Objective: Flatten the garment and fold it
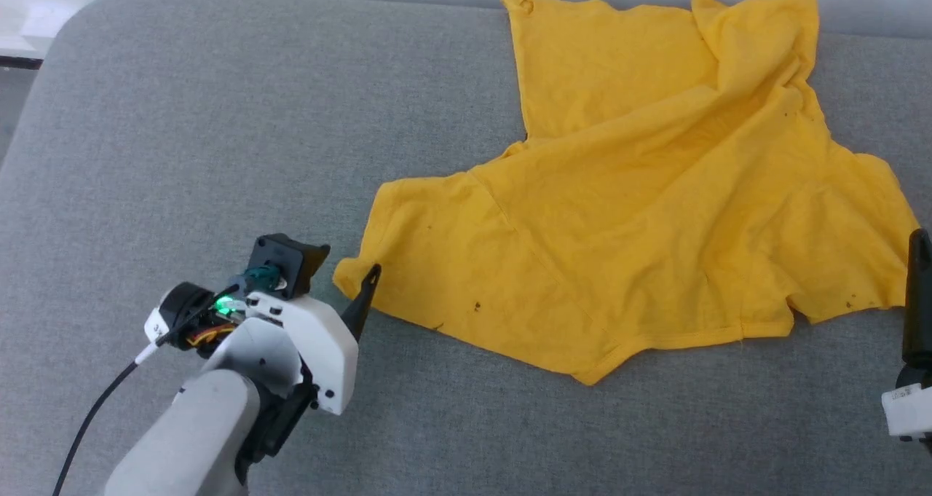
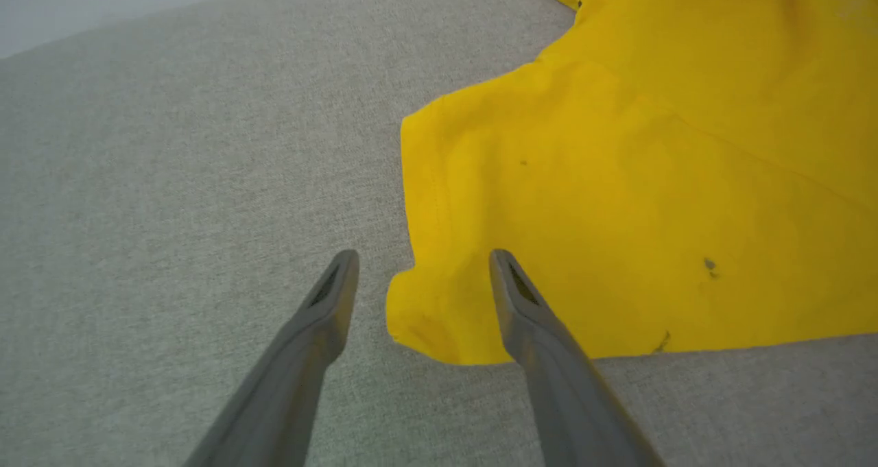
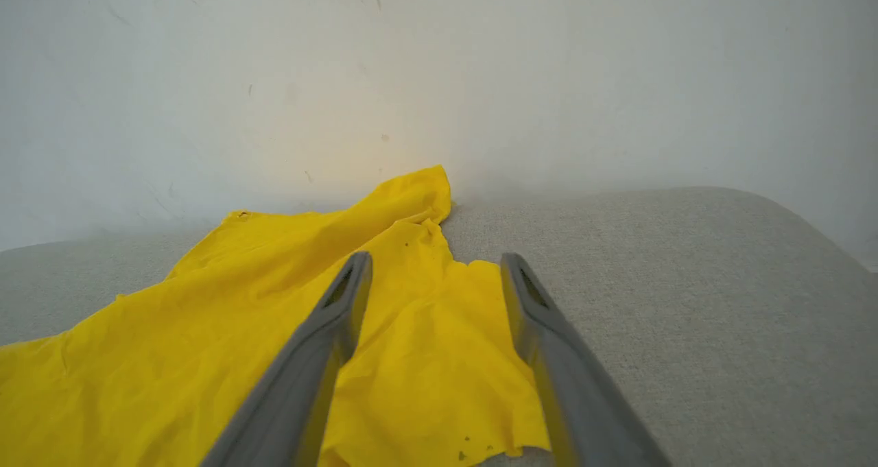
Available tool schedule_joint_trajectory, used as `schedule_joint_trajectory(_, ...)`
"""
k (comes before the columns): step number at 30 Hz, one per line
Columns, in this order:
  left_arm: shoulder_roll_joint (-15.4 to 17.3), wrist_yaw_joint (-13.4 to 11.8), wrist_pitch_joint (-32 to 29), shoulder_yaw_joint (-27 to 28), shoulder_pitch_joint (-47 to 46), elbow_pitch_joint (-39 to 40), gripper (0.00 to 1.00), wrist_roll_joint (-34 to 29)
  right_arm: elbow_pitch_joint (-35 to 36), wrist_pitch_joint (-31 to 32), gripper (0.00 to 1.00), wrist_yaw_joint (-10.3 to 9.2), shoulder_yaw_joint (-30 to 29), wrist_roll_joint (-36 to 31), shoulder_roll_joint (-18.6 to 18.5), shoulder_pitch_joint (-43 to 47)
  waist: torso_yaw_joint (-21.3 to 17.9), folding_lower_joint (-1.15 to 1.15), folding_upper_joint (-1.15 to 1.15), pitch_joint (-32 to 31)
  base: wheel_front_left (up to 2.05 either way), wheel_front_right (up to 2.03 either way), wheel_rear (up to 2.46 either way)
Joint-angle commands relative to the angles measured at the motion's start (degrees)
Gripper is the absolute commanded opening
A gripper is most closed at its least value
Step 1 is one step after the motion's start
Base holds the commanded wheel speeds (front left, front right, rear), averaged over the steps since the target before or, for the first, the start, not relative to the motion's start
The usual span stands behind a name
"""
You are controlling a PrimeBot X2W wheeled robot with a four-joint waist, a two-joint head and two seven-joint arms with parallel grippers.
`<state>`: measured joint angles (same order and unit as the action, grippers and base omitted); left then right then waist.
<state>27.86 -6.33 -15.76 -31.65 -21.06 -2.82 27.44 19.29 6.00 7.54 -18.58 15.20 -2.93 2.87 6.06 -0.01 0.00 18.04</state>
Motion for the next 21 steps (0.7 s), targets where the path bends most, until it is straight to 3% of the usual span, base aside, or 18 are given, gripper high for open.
schedule_joint_trajectory(1,0.1,-0.6,-0.7,0.0,0.9,0.0,1.00,0.5,-0.2,0.0,1.00,-0.05,-0.1,0.4,0.0,0.2,-0.4,0.01,0.00,0.5,0.00,0.00,0.00)
schedule_joint_trajectory(9,-0.3,-3.0,-6.9,-0.3,1.5,-2.7,1.00,2.3,-0.7,-0.2,1.00,-0.05,-0.2,0.6,0.0,0.0,-1.6,0.01,0.00,1.7,0.00,0.00,0.00)
schedule_joint_trajectory(13,-0.6,-2.3,-9.6,-1.1,1.7,-3.8,0.97,3.8,-1.0,-0.3,1.00,-0.05,-0.1,0.8,0.0,-0.3,-2.1,0.01,0.00,2.0,0.00,0.00,0.00)
schedule_joint_trajectory(14,-0.6,-2.1,-9.4,-1.1,1.6,-3.8,0.11,3.8,-1.1,-0.4,1.00,-0.05,-0.1,0.8,0.0,-0.3,-2.1,0.01,0.00,2.1,0.00,0.00,0.00)
schedule_joint_trajectory(15,-0.8,-2.0,-8.8,-0.9,1.6,-3.8,0.00,4.1,-1.3,-0.4,1.00,-0.05,-0.2,0.8,0.0,-0.4,-2.1,0.01,0.00,2.0,0.00,0.00,0.00)
schedule_joint_trajectory(21,-1.8,-2.9,-3.5,1.9,2.0,-2.9,0.00,5.4,-2.0,-0.7,1.00,-0.05,-0.3,1.0,0.0,-0.1,-2.0,0.01,0.00,1.0,0.00,0.00,0.00)
